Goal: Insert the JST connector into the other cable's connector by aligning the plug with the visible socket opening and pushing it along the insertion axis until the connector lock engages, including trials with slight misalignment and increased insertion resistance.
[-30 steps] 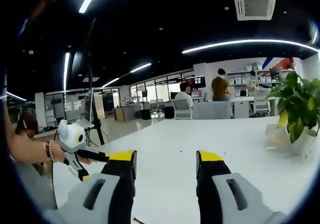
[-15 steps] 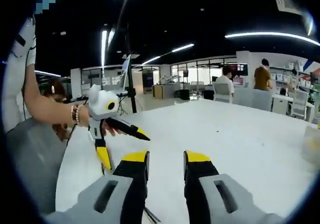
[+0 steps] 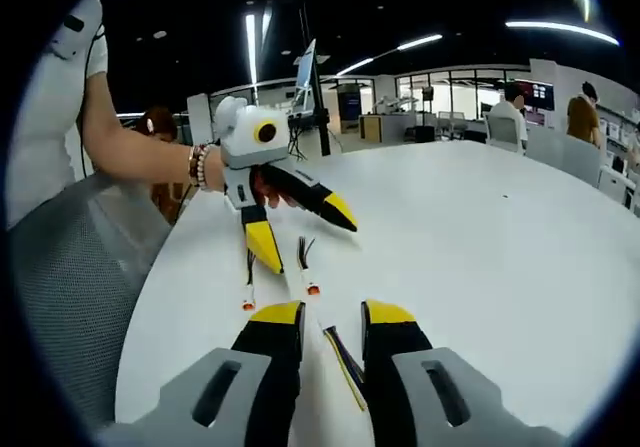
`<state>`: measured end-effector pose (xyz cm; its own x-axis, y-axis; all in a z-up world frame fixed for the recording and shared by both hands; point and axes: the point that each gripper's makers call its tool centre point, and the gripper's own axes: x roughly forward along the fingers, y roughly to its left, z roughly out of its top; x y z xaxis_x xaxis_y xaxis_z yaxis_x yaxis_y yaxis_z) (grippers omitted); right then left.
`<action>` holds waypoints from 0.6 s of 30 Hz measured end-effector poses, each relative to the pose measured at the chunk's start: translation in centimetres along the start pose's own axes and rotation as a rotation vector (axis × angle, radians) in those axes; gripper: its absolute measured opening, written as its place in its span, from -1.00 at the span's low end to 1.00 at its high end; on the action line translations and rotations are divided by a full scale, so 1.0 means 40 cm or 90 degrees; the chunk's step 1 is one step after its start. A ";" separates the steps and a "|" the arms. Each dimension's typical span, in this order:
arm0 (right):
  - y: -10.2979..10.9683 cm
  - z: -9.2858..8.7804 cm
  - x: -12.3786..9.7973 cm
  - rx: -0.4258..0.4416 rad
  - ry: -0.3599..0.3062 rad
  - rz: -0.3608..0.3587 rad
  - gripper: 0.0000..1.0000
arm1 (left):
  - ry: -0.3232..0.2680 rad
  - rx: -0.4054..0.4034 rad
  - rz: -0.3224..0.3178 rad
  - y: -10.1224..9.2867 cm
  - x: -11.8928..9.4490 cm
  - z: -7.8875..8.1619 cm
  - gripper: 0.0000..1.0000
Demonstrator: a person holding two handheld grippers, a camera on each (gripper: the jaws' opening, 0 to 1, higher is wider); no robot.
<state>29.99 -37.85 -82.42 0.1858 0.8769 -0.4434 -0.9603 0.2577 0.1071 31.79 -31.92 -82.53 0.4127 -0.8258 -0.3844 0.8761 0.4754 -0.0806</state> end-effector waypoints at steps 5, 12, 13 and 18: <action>0.000 -0.026 0.009 -0.012 0.021 -0.003 -0.65 | 0.026 0.002 -0.026 -0.018 0.014 -0.032 -0.34; 0.010 -0.038 0.024 -0.025 0.029 0.004 -0.74 | 0.027 0.014 -0.032 -0.021 0.016 -0.040 -0.56; 0.011 -0.042 0.025 -0.027 0.033 0.004 -0.75 | 0.027 0.016 -0.033 -0.022 0.016 -0.040 -0.59; 0.003 -0.039 0.026 -0.017 0.015 -0.007 -0.79 | 0.025 0.013 -0.039 -0.026 0.021 -0.039 -0.65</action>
<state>29.75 -37.55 -84.26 0.1921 0.8641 -0.4652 -0.9634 0.2563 0.0783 30.85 -32.64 -84.22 0.3487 -0.8400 -0.4157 0.9042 0.4182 -0.0866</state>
